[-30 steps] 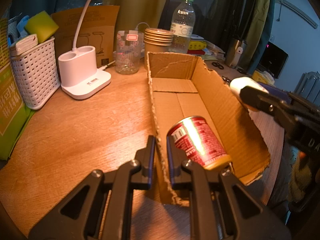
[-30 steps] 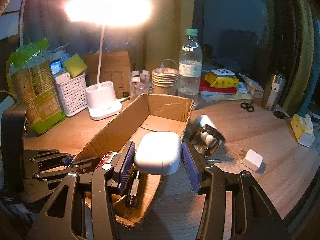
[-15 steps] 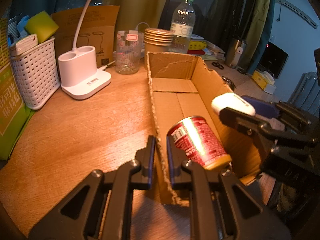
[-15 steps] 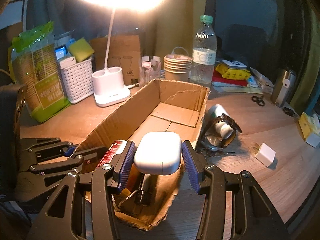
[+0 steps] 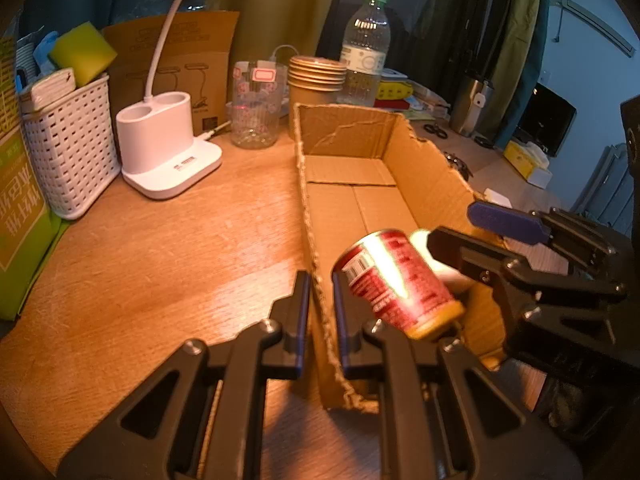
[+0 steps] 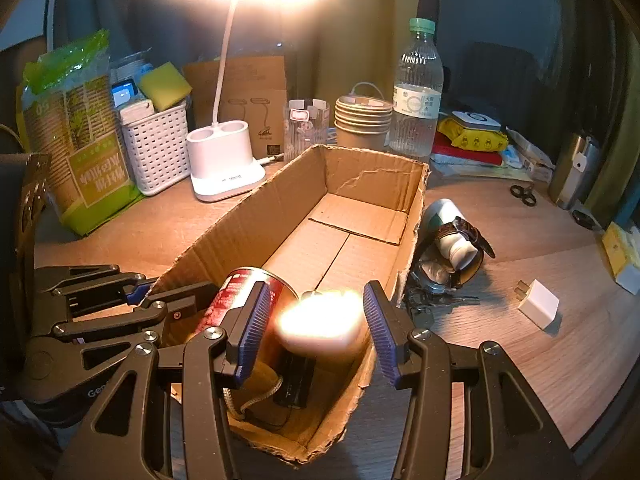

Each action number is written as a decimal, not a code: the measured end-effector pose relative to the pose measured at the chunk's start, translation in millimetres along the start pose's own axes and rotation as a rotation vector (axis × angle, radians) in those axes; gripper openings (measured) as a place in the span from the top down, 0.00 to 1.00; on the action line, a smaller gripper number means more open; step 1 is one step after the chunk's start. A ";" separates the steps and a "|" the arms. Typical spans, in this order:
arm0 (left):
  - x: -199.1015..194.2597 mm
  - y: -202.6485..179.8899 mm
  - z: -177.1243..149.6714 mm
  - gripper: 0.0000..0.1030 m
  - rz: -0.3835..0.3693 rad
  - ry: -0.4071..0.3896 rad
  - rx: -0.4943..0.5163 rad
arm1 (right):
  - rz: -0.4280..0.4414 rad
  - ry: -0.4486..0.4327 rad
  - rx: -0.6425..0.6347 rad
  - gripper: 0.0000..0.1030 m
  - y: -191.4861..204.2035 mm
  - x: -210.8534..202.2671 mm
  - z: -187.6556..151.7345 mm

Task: Organize rigid objects
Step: 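Lift the earbuds case with the right tool and carry it over the box, then lower the earbuds case into the box and open the right tool, then move the right tool back down around the white charger plug, then close the right tool on the charger plug and lift it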

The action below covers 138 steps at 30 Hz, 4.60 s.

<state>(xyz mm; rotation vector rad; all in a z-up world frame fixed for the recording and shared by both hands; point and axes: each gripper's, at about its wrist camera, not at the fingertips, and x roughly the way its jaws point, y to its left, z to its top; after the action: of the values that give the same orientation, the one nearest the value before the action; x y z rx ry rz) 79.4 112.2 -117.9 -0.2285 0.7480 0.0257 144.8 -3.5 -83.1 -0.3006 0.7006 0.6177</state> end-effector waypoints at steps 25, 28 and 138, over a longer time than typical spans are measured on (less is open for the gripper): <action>0.4 -0.1 -0.3 0.87 0.000 0.000 0.000 | -0.054 -0.133 0.143 0.50 -51.4 -40.0 7.5; 0.4 -0.2 -0.3 0.88 0.000 -0.001 0.001 | -0.074 -0.140 0.164 0.50 -62.8 -43.0 6.8; 0.8 -0.1 -0.8 0.87 0.000 -0.002 0.001 | -0.315 0.028 0.363 0.37 -179.4 29.4 -6.5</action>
<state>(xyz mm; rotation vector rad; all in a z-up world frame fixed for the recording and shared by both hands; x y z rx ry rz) 79.4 111.9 -119.1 -0.2278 0.7460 0.0253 270.4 -134.3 -97.9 -0.0782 0.7586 0.1800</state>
